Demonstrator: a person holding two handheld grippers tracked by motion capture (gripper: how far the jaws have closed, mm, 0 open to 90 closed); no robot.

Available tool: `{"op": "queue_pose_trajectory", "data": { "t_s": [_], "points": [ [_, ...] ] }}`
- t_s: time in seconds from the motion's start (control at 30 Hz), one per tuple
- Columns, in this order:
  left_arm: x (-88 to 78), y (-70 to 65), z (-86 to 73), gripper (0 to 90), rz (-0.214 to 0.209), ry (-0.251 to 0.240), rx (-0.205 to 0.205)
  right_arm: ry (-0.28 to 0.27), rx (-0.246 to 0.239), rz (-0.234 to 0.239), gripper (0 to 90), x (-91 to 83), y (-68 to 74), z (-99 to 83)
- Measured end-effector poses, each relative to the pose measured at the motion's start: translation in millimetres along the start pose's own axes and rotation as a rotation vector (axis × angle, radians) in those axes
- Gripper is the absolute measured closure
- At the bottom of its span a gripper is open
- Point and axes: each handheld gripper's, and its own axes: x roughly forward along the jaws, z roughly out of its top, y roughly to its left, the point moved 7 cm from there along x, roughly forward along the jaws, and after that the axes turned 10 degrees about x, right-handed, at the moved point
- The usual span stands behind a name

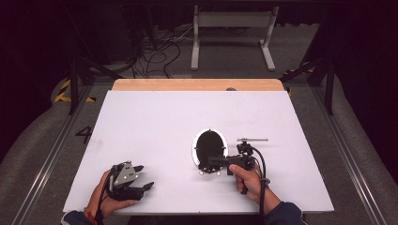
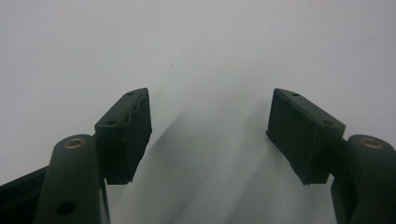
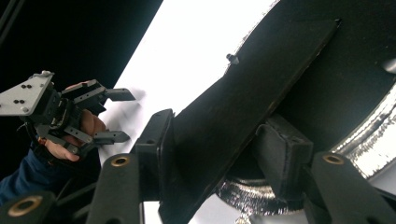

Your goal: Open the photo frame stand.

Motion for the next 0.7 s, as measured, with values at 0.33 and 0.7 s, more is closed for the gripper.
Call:
{"op": "queue_pose_trajectory", "data": {
  "t_s": [0.33, 0.7],
  "points": [
    [29.1, 30.7, 42.9, 29.4, -0.061, -0.085, -0.092, 0.035, -0.025, 0.010, 55.8, 0.1, -3.7, 3.9],
    [64.9, 35.0, 84.9, 26.2, -0.139, -0.104, -0.095, 0.052, -0.085, 0.002, 57.8, -1.9, -2.5, 2.6]
  ]
}}
